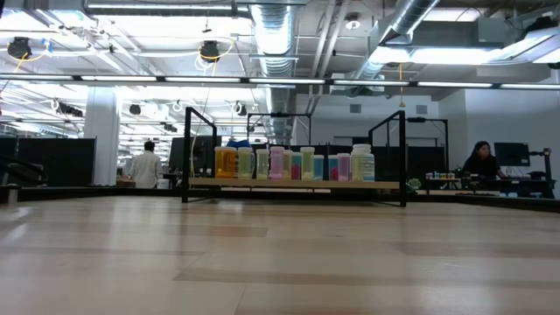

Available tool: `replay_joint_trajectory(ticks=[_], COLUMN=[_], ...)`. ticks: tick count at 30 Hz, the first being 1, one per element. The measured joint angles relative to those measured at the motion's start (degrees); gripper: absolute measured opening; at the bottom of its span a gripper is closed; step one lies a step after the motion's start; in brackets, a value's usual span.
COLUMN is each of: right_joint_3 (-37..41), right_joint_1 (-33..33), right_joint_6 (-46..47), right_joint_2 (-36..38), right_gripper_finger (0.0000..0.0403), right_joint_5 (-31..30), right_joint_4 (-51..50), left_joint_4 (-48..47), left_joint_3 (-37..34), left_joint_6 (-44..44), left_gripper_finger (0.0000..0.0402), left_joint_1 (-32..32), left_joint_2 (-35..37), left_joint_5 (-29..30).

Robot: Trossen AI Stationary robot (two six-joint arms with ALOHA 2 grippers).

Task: Pick and place medicine bottles onto shelf by color
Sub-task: Put the orange pill bottle on the shelf

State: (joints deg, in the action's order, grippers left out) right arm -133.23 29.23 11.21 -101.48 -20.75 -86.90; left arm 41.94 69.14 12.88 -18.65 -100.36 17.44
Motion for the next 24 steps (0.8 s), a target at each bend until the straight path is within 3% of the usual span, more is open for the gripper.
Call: replay_joint_trajectory(ticks=[6,10,16,24], right_joint_3=[0.0,0.0,1.56,12.81], right_joint_1=[-5.74,-12.04,-23.85,-36.85], right_joint_6=[0.38,-1.5,-5.17,-9.48], right_joint_2=[0.01,0.01,0.07,0.07], right_gripper_finger=[0.0122,0.013,0.0132,0.013], right_joint_5=[0.05,1.08,5.69,10.52], right_joint_4=[-3.06,-3.08,-3.1,0.46], left_joint_4=[-10.41,-22.72,-44.84,-63.88], left_joint_3=[-0.07,-0.06,-0.04,-0.04], left_joint_6=[-0.66,-7.78,-23.05,-30.61], left_gripper_finger=[0.0252,0.0277,0.0281,0.0281], left_joint_1=[-1.65,-4.06,-6.8,-6.74], left_joint_2=[1.47,5.71,12.95,19.33], left_joint_5=[18.28,27.47,28.91,26.74])
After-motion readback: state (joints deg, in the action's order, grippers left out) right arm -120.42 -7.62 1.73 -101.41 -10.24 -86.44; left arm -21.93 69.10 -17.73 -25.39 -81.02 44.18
